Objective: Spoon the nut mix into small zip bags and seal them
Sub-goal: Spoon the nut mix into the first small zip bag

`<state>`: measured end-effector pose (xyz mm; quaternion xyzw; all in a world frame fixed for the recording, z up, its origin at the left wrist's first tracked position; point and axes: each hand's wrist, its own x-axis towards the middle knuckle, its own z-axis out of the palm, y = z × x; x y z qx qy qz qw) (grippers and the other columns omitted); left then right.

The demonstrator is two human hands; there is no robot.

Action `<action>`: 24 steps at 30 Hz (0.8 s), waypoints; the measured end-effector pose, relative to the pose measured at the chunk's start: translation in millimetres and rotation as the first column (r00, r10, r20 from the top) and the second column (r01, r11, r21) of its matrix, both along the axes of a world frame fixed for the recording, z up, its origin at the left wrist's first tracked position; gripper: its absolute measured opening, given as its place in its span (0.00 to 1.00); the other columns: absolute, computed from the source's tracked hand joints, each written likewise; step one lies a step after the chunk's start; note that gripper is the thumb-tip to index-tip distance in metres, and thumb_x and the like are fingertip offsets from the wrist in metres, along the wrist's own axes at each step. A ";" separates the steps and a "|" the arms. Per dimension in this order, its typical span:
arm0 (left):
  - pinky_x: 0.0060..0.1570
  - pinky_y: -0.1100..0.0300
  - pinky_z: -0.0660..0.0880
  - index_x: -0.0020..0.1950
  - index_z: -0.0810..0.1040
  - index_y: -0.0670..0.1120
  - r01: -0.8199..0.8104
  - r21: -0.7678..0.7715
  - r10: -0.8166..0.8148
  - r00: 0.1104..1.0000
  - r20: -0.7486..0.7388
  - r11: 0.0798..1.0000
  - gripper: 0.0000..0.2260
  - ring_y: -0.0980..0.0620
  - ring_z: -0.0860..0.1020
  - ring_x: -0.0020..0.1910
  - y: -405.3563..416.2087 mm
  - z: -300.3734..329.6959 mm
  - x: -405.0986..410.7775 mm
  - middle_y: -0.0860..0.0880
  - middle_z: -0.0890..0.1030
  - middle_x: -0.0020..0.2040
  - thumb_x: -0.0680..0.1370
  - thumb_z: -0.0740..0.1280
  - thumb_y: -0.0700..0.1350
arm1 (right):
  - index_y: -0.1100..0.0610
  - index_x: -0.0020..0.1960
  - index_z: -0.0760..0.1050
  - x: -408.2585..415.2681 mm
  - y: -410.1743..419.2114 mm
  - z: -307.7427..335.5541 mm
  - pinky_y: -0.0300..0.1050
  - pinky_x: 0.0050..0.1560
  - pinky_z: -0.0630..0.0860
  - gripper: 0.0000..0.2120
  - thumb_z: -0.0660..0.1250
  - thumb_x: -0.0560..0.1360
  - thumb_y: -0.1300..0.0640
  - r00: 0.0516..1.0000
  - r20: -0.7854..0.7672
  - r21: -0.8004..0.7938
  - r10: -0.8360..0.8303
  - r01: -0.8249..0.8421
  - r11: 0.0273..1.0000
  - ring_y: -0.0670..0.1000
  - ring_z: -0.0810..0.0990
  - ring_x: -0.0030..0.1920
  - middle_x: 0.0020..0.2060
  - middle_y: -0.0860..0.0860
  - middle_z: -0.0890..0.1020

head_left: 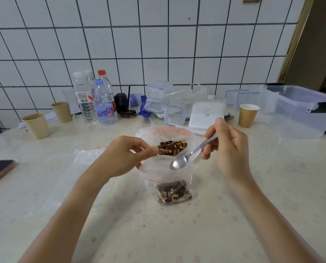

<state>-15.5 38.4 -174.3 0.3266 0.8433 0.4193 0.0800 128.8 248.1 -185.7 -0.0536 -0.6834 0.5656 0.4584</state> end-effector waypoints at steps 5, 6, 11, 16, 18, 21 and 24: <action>0.36 0.58 0.75 0.42 0.78 0.51 -0.294 0.139 0.318 0.924 -0.211 0.946 0.17 0.53 0.80 0.35 6.0 -12.9 -19.8 0.53 0.81 0.36 0.75 0.72 0.64 | 0.63 0.44 0.79 -10.7 13.9 -7.8 0.44 0.23 0.75 0.21 0.57 0.87 0.51 0.990 0.137 -0.371 0.034 0.019 0.928 0.56 0.81 0.26 0.28 0.57 0.82; 0.38 0.56 0.74 0.45 0.77 0.50 -0.351 0.148 0.378 0.895 -0.236 0.925 0.18 0.52 0.79 0.38 8.1 -17.1 -22.7 0.54 0.80 0.39 0.75 0.71 0.65 | 0.63 0.46 0.79 -11.7 15.0 -9.5 0.44 0.23 0.76 0.21 0.58 0.87 0.51 0.985 0.164 -0.372 0.051 0.014 0.928 0.56 0.83 0.29 0.31 0.58 0.84; 0.52 0.51 0.76 0.68 0.71 0.47 -0.400 -0.001 0.397 0.910 -0.116 0.917 0.36 0.49 0.80 0.52 15.3 -35.7 -26.5 0.53 0.78 0.53 0.74 0.63 0.74 | 0.60 0.47 0.81 -15.9 7.6 -21.2 0.47 0.30 0.82 0.18 0.61 0.86 0.51 0.960 0.280 -0.133 0.011 0.027 0.991 0.56 0.87 0.36 0.35 0.56 0.87; 0.46 0.53 0.81 0.58 0.81 0.44 -0.264 0.019 0.264 0.964 -0.019 0.964 0.22 0.52 0.83 0.43 19.1 -40.8 -23.0 0.49 0.84 0.48 0.78 0.69 0.62 | 0.55 0.47 0.82 -18.7 4.1 -31.4 0.43 0.40 0.83 0.15 0.61 0.85 0.49 0.934 0.349 0.188 -0.072 0.006 0.982 0.48 0.87 0.41 0.37 0.45 0.87; 0.46 0.50 0.82 0.57 0.82 0.43 -0.247 0.032 0.247 0.969 0.004 0.968 0.14 0.51 0.83 0.44 20.6 -41.2 -21.0 0.47 0.85 0.48 0.80 0.71 0.53 | 0.54 0.46 0.83 -20.6 2.5 -33.3 0.38 0.42 0.81 0.15 0.63 0.84 0.49 0.928 0.372 0.188 -0.025 -0.049 0.981 0.44 0.87 0.42 0.38 0.43 0.88; 0.51 0.44 0.82 0.53 0.82 0.42 -0.219 0.077 0.220 0.975 -0.007 0.973 0.08 0.46 0.83 0.46 21.8 -41.0 -19.0 0.46 0.85 0.47 0.80 0.71 0.47 | 0.55 0.46 0.85 -26.1 -1.7 -37.5 0.39 0.47 0.79 0.16 0.64 0.83 0.48 0.915 0.403 0.170 0.003 -0.078 0.982 0.44 0.87 0.45 0.39 0.46 0.88; 0.53 0.45 0.81 0.54 0.83 0.43 -0.184 0.114 0.190 0.981 -0.039 0.976 0.08 0.48 0.83 0.48 23.7 -40.2 -17.6 0.48 0.85 0.49 0.80 0.71 0.47 | 0.56 0.44 0.86 -31.6 -5.6 -41.7 0.42 0.49 0.80 0.17 0.65 0.83 0.49 0.917 0.399 0.119 -0.027 -0.022 0.993 0.43 0.86 0.43 0.38 0.45 0.88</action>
